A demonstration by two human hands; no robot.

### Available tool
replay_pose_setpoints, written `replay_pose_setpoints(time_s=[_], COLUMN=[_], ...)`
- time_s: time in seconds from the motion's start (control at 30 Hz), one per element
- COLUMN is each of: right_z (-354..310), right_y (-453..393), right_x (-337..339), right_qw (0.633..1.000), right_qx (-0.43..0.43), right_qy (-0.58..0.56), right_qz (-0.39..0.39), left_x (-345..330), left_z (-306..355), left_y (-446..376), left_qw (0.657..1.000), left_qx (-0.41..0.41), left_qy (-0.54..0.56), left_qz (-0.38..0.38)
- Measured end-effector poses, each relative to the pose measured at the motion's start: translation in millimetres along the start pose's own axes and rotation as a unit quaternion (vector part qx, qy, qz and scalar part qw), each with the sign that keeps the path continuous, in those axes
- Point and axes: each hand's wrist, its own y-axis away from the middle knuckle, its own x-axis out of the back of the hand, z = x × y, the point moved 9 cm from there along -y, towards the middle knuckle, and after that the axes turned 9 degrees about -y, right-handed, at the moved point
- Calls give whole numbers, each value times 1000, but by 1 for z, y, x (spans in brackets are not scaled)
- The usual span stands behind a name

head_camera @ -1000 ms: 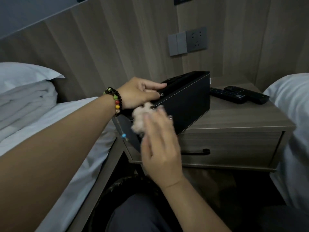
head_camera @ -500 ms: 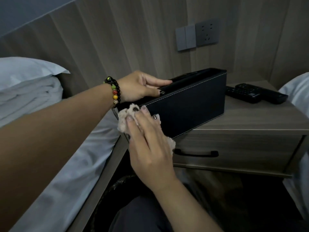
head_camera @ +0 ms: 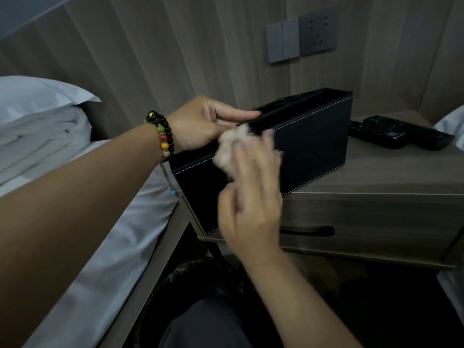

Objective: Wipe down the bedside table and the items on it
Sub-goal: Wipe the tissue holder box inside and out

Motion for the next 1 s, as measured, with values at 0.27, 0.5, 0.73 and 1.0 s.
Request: replay_pose_setpoints(time_s=[0.27, 0.5, 0.73, 1.0], right_z=[90, 149, 113, 124], right_y=[-61, -38, -83, -40], right_x=[71, 104, 84, 79], right_qw=[975, 898, 945, 923], right_qx=[-164, -383, -315, -376], right_qy=[23, 2, -1, 1], right_qz=[146, 217, 89, 85], left_x=[-5, -1, -3, -1], left_z=[-1, 0, -1, 0], left_y=[1, 1, -1, -2], left_qw=[1000, 1000, 1000, 1000], left_qx=[3, 6, 15, 25], left_qy=[21, 0, 2, -9], left_qz=[-14, -5, -12, 0])
